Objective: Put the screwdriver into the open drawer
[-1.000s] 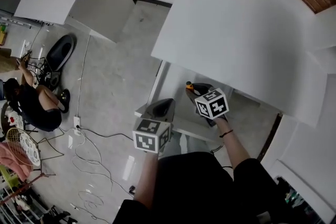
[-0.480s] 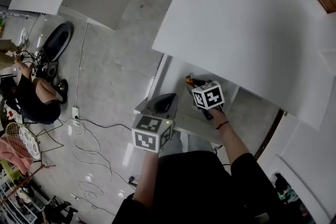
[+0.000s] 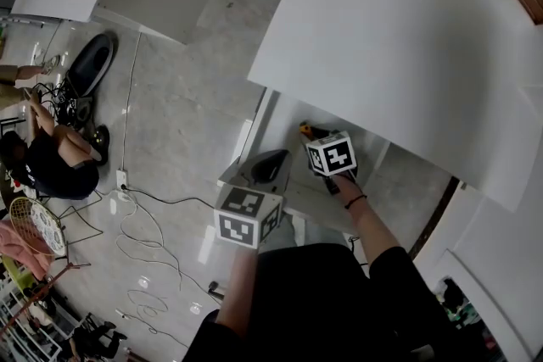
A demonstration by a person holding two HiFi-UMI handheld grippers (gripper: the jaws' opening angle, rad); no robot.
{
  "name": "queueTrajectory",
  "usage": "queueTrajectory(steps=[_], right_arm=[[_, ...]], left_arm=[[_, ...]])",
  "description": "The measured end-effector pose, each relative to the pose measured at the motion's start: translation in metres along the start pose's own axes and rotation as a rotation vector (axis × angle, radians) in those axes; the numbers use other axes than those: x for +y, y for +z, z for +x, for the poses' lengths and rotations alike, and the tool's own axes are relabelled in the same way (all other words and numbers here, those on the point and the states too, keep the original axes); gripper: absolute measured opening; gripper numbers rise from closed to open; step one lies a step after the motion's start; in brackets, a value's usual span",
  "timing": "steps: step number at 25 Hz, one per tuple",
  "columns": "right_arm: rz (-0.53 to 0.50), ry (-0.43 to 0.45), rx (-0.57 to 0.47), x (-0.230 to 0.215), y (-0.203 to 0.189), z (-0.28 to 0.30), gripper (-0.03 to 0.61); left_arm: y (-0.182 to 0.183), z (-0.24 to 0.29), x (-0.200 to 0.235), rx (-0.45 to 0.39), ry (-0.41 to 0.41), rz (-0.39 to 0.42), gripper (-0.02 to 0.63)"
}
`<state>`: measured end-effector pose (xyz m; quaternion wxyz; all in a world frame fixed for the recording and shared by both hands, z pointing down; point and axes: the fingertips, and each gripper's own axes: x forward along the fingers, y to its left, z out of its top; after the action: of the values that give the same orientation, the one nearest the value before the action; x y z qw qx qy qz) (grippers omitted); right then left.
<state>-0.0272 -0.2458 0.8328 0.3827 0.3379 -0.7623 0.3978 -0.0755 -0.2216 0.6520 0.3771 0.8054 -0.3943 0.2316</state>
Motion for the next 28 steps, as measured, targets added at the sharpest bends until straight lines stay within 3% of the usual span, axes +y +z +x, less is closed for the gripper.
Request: queueTrajectory(steps=[12, 22, 28], right_arm=[[-0.056, -0.064, -0.018, 0.013, 0.001, 0.003, 0.138], [0.055, -0.083, -0.045, 0.01, 0.005, -0.003, 0.178], [0.073, -0.029, -0.067, 0.025, 0.002, -0.042, 0.176]], left_arm=[[0.004, -0.003, 0.004, -0.004, 0.002, 0.002, 0.009], [0.006, -0.008, 0.003, -0.036, -0.002, 0.039, 0.009], [0.013, -0.03, -0.014, -0.079, -0.012, 0.076, 0.008]])
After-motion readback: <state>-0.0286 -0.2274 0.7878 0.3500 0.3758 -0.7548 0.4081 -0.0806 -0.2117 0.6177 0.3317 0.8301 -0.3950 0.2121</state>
